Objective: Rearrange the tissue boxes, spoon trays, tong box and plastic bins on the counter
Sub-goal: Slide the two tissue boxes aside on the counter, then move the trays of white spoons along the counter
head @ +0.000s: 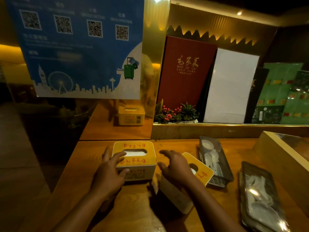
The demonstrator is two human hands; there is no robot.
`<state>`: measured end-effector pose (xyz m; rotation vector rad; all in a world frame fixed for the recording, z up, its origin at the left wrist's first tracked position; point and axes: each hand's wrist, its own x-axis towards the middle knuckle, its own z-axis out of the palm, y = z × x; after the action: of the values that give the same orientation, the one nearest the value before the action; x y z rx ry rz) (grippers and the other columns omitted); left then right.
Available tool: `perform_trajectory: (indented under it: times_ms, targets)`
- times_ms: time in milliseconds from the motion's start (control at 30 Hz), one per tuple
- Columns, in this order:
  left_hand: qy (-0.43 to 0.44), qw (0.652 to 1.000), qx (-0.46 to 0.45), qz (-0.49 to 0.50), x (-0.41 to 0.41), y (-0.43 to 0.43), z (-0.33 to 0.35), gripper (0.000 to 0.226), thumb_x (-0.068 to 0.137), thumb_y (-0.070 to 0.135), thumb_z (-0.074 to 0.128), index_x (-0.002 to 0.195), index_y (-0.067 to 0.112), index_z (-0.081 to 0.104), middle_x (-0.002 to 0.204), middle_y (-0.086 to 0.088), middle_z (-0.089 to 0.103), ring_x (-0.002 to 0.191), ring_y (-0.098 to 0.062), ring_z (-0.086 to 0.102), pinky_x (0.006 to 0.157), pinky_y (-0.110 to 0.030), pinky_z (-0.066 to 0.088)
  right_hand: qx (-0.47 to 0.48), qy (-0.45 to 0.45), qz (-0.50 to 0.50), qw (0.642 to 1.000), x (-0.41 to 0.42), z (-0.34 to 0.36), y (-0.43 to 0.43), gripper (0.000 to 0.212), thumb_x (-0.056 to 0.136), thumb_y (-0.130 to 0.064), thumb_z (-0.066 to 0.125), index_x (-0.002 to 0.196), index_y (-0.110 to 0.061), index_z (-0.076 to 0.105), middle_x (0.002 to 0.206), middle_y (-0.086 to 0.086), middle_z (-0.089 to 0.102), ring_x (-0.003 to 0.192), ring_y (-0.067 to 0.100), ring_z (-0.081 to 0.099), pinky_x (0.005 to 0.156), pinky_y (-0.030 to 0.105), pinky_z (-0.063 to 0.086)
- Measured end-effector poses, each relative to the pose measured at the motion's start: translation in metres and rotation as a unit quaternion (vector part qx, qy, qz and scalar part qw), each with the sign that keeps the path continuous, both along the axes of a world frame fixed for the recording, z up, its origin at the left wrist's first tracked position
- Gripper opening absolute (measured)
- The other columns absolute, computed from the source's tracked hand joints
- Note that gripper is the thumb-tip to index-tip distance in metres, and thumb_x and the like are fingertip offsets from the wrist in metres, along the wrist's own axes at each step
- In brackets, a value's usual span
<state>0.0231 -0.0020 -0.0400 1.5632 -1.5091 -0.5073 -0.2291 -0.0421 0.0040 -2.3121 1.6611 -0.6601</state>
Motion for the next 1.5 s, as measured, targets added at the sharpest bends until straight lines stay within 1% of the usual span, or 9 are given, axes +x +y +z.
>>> perform_trajectory:
  times_ms: [133, 233, 433, 567, 700, 933, 1100, 1267, 1500]
  targets:
    - [-0.091, 0.984, -0.154, 0.007, -0.036, 0.020, 0.021, 0.048, 0.081, 0.019, 0.077, 0.124, 0.032, 0.060, 0.149, 0.001, 0.038, 0.125, -0.011, 0.044, 0.086, -0.033, 0.057, 0.003, -0.032, -0.088, 0.996, -0.060, 0.009, -0.004, 0.043, 0.093, -0.040, 0.061, 0.134, -0.030, 0.053, 0.136, 0.003, 0.053, 0.102, 0.015, 0.058, 0.088, 0.038, 0.054]
    - [-0.101, 0.974, -0.176, -0.099, -0.079, 0.038, 0.025, 0.038, 0.084, 0.035, 0.070, 0.121, 0.033, 0.061, 0.121, 0.015, 0.050, 0.110, 0.002, 0.049, 0.085, -0.024, 0.055, 0.017, -0.003, -0.150, 0.988, -0.093, 0.003, 0.005, 0.042, 0.093, -0.047, 0.057, 0.129, -0.026, 0.055, 0.133, 0.007, 0.056, 0.103, 0.020, 0.060, 0.083, 0.038, 0.054]
    - [-0.108, 0.972, -0.058, -0.199, -0.139, 0.060, 0.011, 0.057, 0.080, 0.068, 0.059, 0.129, 0.040, 0.054, 0.124, 0.022, 0.034, 0.109, 0.001, 0.050, 0.089, -0.021, 0.053, 0.036, -0.046, -0.145, 0.988, -0.116, -0.004, 0.050, 0.046, 0.095, -0.049, 0.053, 0.134, -0.024, 0.055, 0.134, 0.003, 0.056, 0.115, 0.018, 0.056, 0.090, 0.035, 0.050]
    - [-0.079, 0.981, -0.004, -0.178, -0.142, 0.056, 0.006, 0.081, 0.075, 0.076, 0.058, 0.142, 0.034, 0.045, 0.160, 0.016, 0.010, 0.143, -0.010, 0.028, 0.112, -0.034, 0.039, 0.057, -0.111, -0.137, 0.983, -0.132, -0.010, 0.079, 0.047, 0.086, -0.047, 0.061, 0.132, -0.039, 0.053, 0.138, -0.008, 0.053, 0.123, 0.013, 0.054, 0.099, 0.040, 0.051]
    - [-0.017, 0.979, 0.022, -0.201, -0.149, 0.056, -0.001, 0.101, 0.073, 0.067, 0.070, 0.155, 0.031, 0.023, 0.164, 0.018, -0.018, 0.145, 0.000, 0.008, 0.114, -0.025, 0.022, 0.043, -0.088, -0.123, 0.988, -0.142, -0.023, 0.095, 0.056, 0.083, -0.036, 0.072, 0.136, -0.026, 0.055, 0.136, -0.012, 0.048, 0.113, 0.002, 0.053, 0.094, 0.020, 0.050]
    - [-0.051, 0.987, 0.025, -0.153, -0.155, 0.048, -0.015, 0.084, 0.090, 0.031, 0.070, 0.156, 0.031, 0.018, 0.158, 0.023, -0.012, 0.152, -0.013, 0.011, 0.112, -0.022, 0.018, 0.008, -0.093, -0.104, 0.990, -0.146, -0.028, 0.094, 0.055, 0.085, -0.039, 0.072, 0.136, -0.031, 0.054, 0.134, -0.019, 0.043, 0.111, 0.002, 0.053, 0.091, 0.019, 0.051]
    - [-0.075, 0.991, 0.017, -0.109, -0.169, 0.053, -0.004, 0.094, 0.079, 0.045, 0.076, 0.153, 0.040, 0.019, 0.161, 0.026, -0.017, 0.146, -0.003, 0.002, 0.115, -0.029, 0.022, 0.073, -0.113, -0.002, 0.991, -0.183, -0.002, 0.079, 0.059, 0.083, -0.028, 0.070, 0.135, -0.044, 0.046, 0.133, -0.025, 0.043, 0.118, -0.002, 0.049, 0.093, 0.011, 0.044]
    - [-0.151, 0.982, -0.096, -0.067, -0.222, 0.061, 0.024, 0.069, 0.076, 0.043, 0.071, 0.141, 0.035, 0.048, 0.165, 0.017, 0.010, 0.152, -0.016, 0.017, 0.112, -0.040, 0.034, 0.034, 0.146, -0.096, 0.984, -0.234, -0.002, 0.022, 0.093, 0.080, -0.058, 0.066, 0.155, -0.032, 0.018, 0.158, 0.008, 0.029, 0.142, 0.030, 0.029, 0.113, 0.044, 0.033]
    - [-0.183, 0.971, -0.089, -0.125, -0.311, 0.070, 0.028, 0.052, 0.073, 0.042, 0.076, 0.122, 0.027, 0.067, 0.140, 0.008, 0.057, 0.121, -0.008, 0.056, 0.100, -0.022, 0.044, 0.063, 0.231, -0.008, 0.971, -0.247, -0.021, -0.021, 0.080, 0.084, -0.053, 0.065, 0.152, -0.031, 0.029, 0.153, 0.019, 0.035, 0.135, 0.036, 0.038, 0.104, 0.038, 0.038]
